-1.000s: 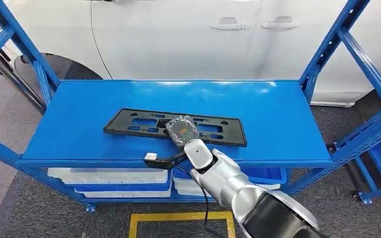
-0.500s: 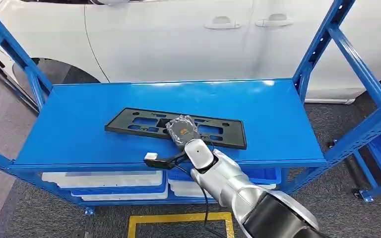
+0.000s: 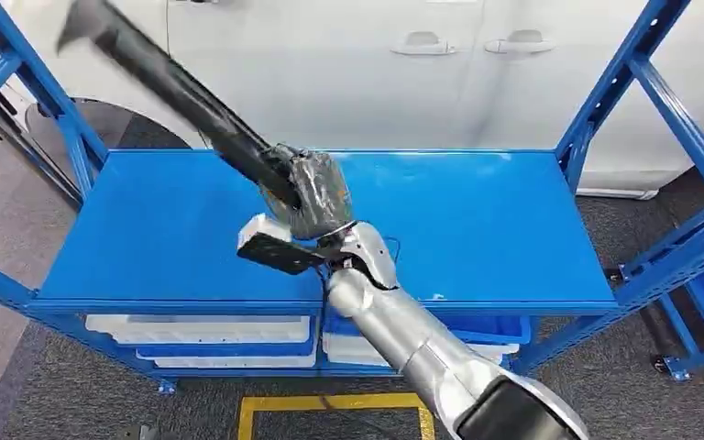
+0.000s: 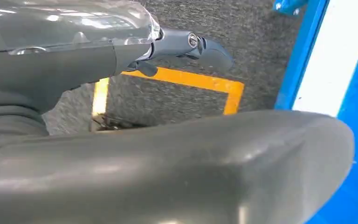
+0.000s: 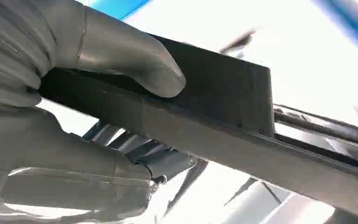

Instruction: Take the parts from the cabinet and place them on the table.

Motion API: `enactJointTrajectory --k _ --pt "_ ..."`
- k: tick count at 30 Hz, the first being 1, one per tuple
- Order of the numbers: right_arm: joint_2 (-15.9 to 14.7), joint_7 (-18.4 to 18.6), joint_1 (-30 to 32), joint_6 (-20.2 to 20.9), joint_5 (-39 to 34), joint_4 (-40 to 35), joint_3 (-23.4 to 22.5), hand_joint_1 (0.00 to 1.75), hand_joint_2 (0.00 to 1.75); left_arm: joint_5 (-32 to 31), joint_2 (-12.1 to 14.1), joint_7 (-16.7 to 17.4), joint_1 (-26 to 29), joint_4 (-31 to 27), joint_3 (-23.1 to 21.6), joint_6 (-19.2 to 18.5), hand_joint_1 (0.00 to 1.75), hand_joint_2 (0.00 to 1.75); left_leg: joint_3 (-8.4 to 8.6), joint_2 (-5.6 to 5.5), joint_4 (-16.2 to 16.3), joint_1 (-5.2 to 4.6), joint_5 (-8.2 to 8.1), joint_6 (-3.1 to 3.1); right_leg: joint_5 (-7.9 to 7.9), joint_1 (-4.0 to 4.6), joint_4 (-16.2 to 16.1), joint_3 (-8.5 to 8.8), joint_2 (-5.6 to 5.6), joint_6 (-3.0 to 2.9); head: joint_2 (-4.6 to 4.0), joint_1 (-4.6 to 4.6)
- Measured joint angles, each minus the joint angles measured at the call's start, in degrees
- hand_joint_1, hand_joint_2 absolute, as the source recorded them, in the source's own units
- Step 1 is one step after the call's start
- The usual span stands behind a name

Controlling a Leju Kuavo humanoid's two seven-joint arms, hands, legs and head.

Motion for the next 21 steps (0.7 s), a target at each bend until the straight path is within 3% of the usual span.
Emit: enactJointTrajectory --k 1,3,5,6,8,10,11,12,13,15,16,17,20,21 --pt "-0.5 -2.0 1.9 4.1 -7.6 -4.8 0.0 1.75 1.75 0.5 0.0 0.0 0.1 0.0 0.9 0.6 0.0 0.0 -0.04 -0.11 0.2 -0.15 -0.25 -0.29 -0.43 0.17 -2.2 1.21 -0.09 -0.34 0.0 0.0" --pt "-1.7 -4.4 6.2 13.9 -20.9 -13.8 0.1 1.75 1.75 1.1 0.0 0.1 0.5 0.0 2.6 1.2 0.0 0.0 -0.26 -0.09 0.4 -0.26 -0.41 -0.94 -0.68 0.36 -3.1 1.23 0.14 -0.55 0.0 0.0" --pt "-3.0 -7.4 10.8 21.0 -28.8 -20.9 0.5 1.75 1.75 1.0 0.0 0.1 1.0 0.0 3.8 1.0 0.0 0.0 0.02 -0.04 0.1 -0.12 -0.53 -1.59 -0.7 0.5 -3.3 1.44 0.25 -1.2 0.0 0.0" --pt "-3.6 -9.2 12.9 24.3 -31.2 -23.8 0.8 1.75 1.75 0.8 0.2 0.1 1.1 0.0 4.2 0.6 0.0 0.0 -0.19 0.09 0.5 -0.01 -1.11 -1.85 -0.49 0.01 -3.8 1.8 0.11 -1.58 0.0 0.0" --pt "-4.6 -10.7 15.8 30.0 -34.6 -29.0 1.5 1.75 1.75 0.4 0.2 0.3 1.5 0.0 4.7 0.0 0.0 0.0 -2.05 0.38 5.2 0.03 -4.2 -2.31 -0.64 0.01 -3.9 1.98 -0.03 -2.05 0.0 -0.02" --pt "-5.7 -11.1 18.5 34.4 -35.5 -33.4 2.7 1.75 1.75 0.3 0.5 0.5 2.0 0.0 5.4 -0.2 0.0 0.0 -6.53 0.38 14.9 0.15 -8.38 -2.72 -0.8 0.15 -3.8 2.14 -0.04 -2.3 0.0 -0.02" --pt "-6.3 -11.1 19.6 35.6 -34.8 -35.1 3.4 1.75 1.75 0.2 0.5 0.7 2.2 0.0 5.5 -0.2 0.0 0.0 -8.0 0.38 17.9 0.17 -9.04 -2.79 -0.86 0.18 -3.8 2.2 -0.02 -2.38 0.0 -0.02" --pt "-6.8 -11.1 20.6 36.2 -34.1 -36.2 4.1 1.75 1.75 0.0 0.7 1.0 2.5 0.0 5.6 -0.2 0.0 0.0 -8.25 0.38 18.1 0.19 -8.28 -2.78 -0.91 0.19 -3.8 2.32 0.04 -2.41 0.0 -0.02" --pt "-7.3 -11.1 21.6 36.8 -33.5 -37.6 4.9 1.75 1.75 -0.2 0.9 1.2 2.7 0.0 5.8 -0.1 0.0 0.0 -7.08 0.38 15.5 0.2 -6.34 -2.7 -0.99 0.19 -3.8 2.45 0.14 -2.31 0.0 -0.02" --pt "-8.1 -11.1 23.0 38.2 -32.0 -40.3 6.5 1.75 1.75 -0.2 1.3 2.4 2.7 0.0 6.1 0.5 0.0 0.0 -1.74 0.38 4.7 0.19 -0.98 -2.21 -1.24 0.19 -3.8 2.91 0.23 -2.05 0.0 -0.02" --pt "-8.3 -11.1 23.5 38.3 -31.1 -41.2 7.1 1.75 1.75 -0.3 1.5 3.1 2.7 0.0 6.3 0.9 0.0 0.0 0.06 0.37 0.8 0.13 -0.5 -1.87 -1.35 0.21 -3.8 3.04 0.2 -1.88 0.0 0.0" --pt "-8.6 -11.1 23.8 38.0 -30.3 -41.9 7.7 1.75 1.75 -0.4 1.7 4.0 2.7 0.0 6.4 1.2 0.0 0.0 0.72 0.35 -0.1 -0.29 -0.85 -1.71 -1.47 0.7 -3.5 2.89 0.23 -1.59 0.0 -0.02" --pt "-9.7 -11.1 24.7 37.2 -29.3 -43.5 9.6 1.75 1.75 -0.4 2.5 6.7 3.0 0.1 6.7 2.6 0.0 0.0 0.49 0.2 0.3 -0.41 -0.47 -1.02 -1.03 0.44 -3.8 3.02 0.2 -0.83 0.0 0.0" --pt "-10.0 -11.1 24.9 37.0 -29.2 -43.9 10.1 1.75 1.75 -0.3 2.5 7.5 3.2 0.1 6.8 2.9 0.0 0.0 0.51 0.27 -0.3 -0.02 0.04 -0.42 -0.98 0.7 -3.7 2.98 0.3 -0.46 0.0 0.0"
